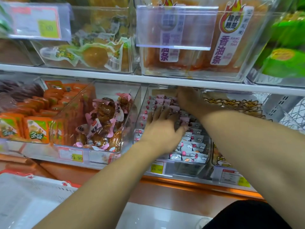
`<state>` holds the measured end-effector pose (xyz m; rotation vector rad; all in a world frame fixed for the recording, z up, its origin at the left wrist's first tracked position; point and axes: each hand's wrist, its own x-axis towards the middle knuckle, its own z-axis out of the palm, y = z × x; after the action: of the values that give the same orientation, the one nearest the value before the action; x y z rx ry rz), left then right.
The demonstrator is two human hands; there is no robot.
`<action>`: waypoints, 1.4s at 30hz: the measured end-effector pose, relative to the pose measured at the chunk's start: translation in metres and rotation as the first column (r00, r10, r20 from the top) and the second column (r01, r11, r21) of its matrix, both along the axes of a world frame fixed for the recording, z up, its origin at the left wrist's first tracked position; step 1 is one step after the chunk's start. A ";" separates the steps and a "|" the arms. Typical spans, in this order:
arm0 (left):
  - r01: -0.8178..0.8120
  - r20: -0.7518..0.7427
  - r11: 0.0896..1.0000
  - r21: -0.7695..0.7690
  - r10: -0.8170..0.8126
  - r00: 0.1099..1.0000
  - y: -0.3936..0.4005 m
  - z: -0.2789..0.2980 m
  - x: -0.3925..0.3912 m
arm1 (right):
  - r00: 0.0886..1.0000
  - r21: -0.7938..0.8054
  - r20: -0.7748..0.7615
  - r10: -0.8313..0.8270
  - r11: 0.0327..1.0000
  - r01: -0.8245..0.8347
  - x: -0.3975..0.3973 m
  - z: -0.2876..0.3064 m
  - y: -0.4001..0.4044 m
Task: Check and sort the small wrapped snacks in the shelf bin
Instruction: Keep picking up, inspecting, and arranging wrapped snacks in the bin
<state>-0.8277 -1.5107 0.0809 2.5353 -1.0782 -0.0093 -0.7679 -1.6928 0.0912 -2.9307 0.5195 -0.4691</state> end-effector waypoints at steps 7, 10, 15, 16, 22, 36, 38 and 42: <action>-0.072 -0.080 0.955 -0.288 0.051 0.996 0.048 0.024 -0.011 | 0.976 0.299 0.190 -0.109 0.953 0.048 -0.025 0.015 0.022; -0.270 -0.337 0.781 -0.564 0.081 0.938 0.069 0.037 -0.020 | 0.894 0.617 0.354 -0.275 0.787 -0.002 -0.059 0.023 0.054; -0.588 -0.726 0.545 -0.598 -0.059 0.685 0.111 0.042 -0.028 | 0.852 0.966 0.154 -0.500 -0.104 -0.236 -0.125 0.035 0.115; -0.619 -0.770 0.523 -0.586 -0.122 0.627 0.117 0.042 -0.029 | 0.869 0.939 0.145 -0.473 -0.212 -0.272 -0.136 0.038 0.124; -0.682 -0.831 0.478 -0.553 -0.261 0.491 0.138 0.032 -0.030 | 0.954 0.867 0.088 -0.285 -0.450 -0.214 -0.176 0.028 0.136; -0.555 -0.742 0.505 -0.661 -0.329 0.585 0.132 0.025 -0.035 | 0.989 0.977 0.140 0.047 -0.169 -0.130 -0.181 0.024 0.111; -0.589 -0.784 0.519 -0.620 -0.374 0.496 0.131 0.025 -0.036 | 0.978 0.965 0.200 0.056 -0.181 -0.187 -0.181 0.024 0.108; -0.576 -0.822 0.587 -0.569 -0.397 0.408 0.130 0.024 -0.038 | 0.957 0.961 0.275 0.093 -0.035 -0.273 -0.184 0.024 0.108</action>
<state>-0.8654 -1.3803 0.1053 1.2578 -0.2458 -0.6679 -0.9520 -1.5845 0.1149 -1.3896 0.2099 -0.0847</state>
